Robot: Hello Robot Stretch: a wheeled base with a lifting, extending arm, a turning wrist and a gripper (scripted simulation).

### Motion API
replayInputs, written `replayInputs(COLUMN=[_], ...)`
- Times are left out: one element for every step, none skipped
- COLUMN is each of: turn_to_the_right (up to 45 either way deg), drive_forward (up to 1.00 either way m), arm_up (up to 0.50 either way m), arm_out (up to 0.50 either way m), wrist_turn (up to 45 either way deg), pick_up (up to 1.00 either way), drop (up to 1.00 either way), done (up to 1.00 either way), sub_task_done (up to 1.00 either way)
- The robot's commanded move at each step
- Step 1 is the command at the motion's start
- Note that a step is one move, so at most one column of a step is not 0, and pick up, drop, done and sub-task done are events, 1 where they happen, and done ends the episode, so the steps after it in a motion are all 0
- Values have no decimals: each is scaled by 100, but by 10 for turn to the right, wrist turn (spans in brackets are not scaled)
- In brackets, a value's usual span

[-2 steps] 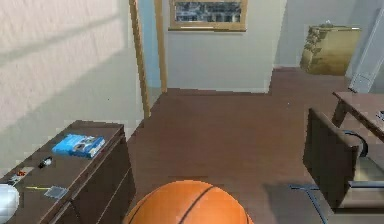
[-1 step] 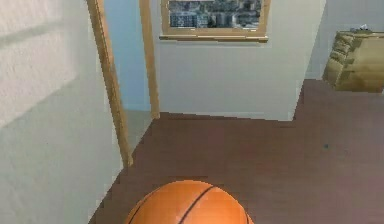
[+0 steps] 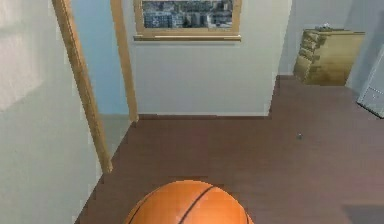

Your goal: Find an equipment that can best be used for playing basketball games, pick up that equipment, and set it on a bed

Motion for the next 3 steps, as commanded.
replayInputs(turn_to_the_right=[0, -180, 0], drive_forward=[30, 0, 100], arm_up=[0, 0, 0], arm_out=[0, 0, 0], wrist_turn=[0, 0, 0], pick_up=[0, 0, 0], drop=[0, 0, 0], done=[0, 0, 0], sub_task_done=[0, 0, 0])
